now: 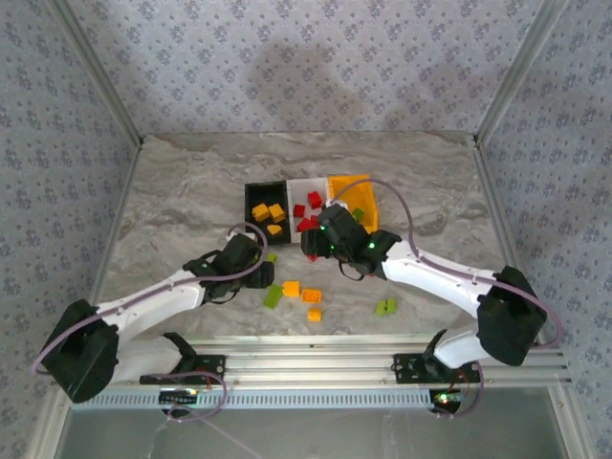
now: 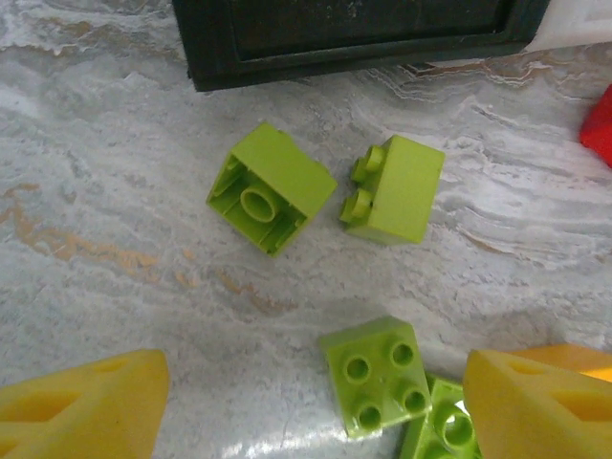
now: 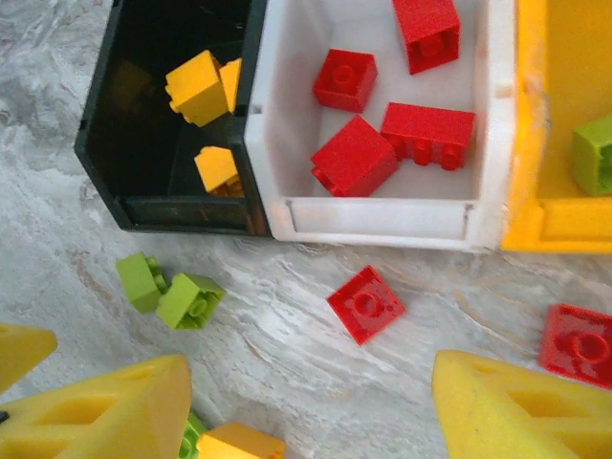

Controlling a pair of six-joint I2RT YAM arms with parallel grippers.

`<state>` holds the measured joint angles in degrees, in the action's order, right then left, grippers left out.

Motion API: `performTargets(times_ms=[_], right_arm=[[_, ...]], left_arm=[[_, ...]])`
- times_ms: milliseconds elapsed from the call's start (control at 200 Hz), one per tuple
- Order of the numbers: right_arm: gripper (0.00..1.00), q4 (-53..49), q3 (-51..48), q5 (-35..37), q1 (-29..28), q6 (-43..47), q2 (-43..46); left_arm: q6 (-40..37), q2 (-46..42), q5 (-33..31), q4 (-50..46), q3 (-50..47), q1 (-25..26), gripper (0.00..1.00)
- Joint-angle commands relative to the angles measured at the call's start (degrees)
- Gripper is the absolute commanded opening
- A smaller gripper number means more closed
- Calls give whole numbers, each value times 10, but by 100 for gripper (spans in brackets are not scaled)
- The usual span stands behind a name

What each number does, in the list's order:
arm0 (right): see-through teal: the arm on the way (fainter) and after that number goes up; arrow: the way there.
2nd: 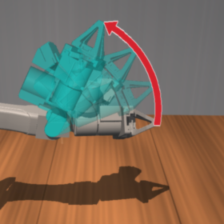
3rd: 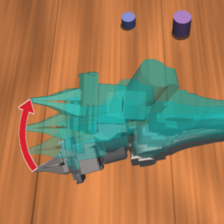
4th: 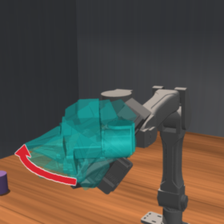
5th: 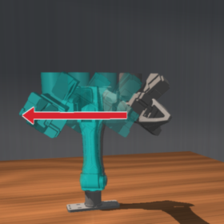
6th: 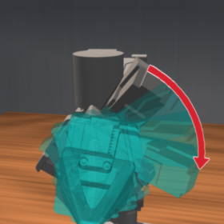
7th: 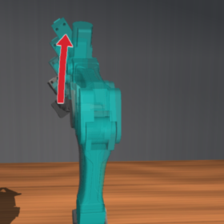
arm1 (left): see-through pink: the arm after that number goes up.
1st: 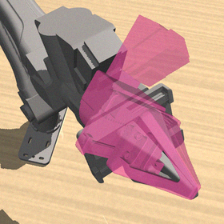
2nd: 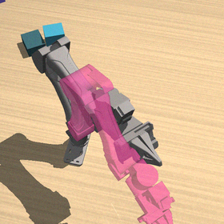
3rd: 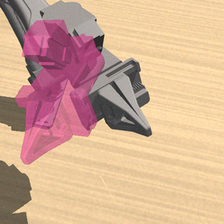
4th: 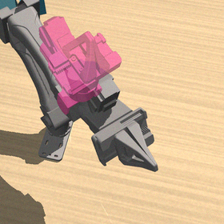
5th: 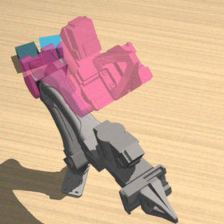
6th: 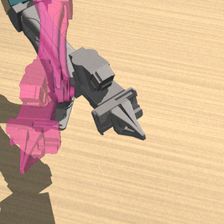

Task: Sort the legos into containers by color

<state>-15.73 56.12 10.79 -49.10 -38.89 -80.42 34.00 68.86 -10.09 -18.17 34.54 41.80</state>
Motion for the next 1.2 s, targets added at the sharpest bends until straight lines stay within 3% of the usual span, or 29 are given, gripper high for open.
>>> performTargets(times_ms=[0,300,600,989,1194], right_arm=[[69,2,-12,22,4,-19,29],[70,-2,-26,28,10,-17,51],[70,-2,-34,30,14,-17,64],[70,0,-55,33,24,-25,82],[70,-12,-83,51,32,-43,112]], left_arm=[[-33,32,10,37,30,3,78],[-25,92,29,32,20,9,76],[-20,133,38,53,1,10,59],[-1,94,37,29,-24,21,33],[2,21,30,-24,27,45,26]])
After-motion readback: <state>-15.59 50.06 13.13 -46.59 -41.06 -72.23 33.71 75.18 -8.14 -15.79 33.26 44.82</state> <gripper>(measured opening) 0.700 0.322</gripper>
